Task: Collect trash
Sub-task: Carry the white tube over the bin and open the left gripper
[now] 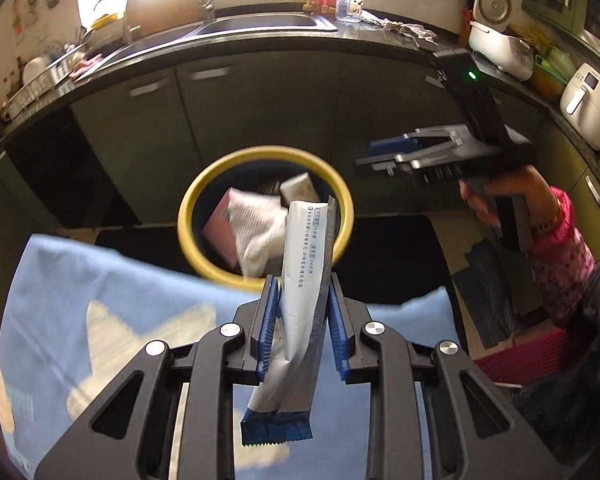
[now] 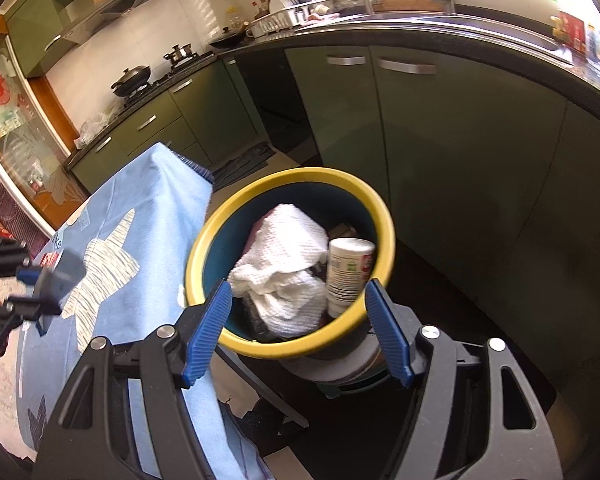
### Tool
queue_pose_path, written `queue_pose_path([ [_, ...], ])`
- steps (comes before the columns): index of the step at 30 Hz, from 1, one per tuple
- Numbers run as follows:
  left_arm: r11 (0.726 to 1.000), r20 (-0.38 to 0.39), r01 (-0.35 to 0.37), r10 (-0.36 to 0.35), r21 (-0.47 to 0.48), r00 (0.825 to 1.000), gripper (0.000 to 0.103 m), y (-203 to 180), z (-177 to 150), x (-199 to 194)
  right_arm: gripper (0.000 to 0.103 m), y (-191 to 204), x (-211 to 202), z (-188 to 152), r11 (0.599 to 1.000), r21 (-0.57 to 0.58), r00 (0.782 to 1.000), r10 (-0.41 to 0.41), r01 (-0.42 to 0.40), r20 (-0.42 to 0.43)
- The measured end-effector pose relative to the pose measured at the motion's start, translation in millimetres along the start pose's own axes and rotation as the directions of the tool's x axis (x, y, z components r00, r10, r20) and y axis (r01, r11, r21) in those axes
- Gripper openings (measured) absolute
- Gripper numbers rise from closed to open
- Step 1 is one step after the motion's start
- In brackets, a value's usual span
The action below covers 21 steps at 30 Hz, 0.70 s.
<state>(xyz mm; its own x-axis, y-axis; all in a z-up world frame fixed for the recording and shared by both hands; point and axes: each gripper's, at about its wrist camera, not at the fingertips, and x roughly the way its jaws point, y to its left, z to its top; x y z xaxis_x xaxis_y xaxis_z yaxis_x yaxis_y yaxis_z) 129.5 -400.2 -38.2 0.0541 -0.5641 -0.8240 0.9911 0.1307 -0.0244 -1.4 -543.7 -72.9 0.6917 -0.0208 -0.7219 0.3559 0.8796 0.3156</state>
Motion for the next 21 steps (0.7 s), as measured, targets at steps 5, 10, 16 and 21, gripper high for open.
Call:
queue_pose_path([
  [5,0.999,0.003,0.012,-0.012,0.043,1.0,0.025,-1.6,53.1,50.0,0.066,-20.5,-5.3,-5.5,0.999,0.037,1.0,-0.017,0.017,-0.001],
  [10,0.999,-0.018,-0.006,0.006,0.045,1.0,0.03,1.0,84.3,98.6,0.066,-35.3,-10.7,-9.8,0.997,0.066,0.999,-0.033,0.033,-0.001],
  [16,0.999,0.014,-0.054,0.054,-0.005,0.998,0.054,11.7,93.2,107.3,0.066,-34.0,-13.0,-10.0,0.997,0.069,0.999,-0.031,0.03,0.01],
  [21,0.995,0.062,-0.076,0.081,-0.066,0.995,0.058,17.6,75.8,67.1,0.066,-25.2,-10.7,-10.5,0.998,0.049,0.999,-0.033,0.033,0.006],
])
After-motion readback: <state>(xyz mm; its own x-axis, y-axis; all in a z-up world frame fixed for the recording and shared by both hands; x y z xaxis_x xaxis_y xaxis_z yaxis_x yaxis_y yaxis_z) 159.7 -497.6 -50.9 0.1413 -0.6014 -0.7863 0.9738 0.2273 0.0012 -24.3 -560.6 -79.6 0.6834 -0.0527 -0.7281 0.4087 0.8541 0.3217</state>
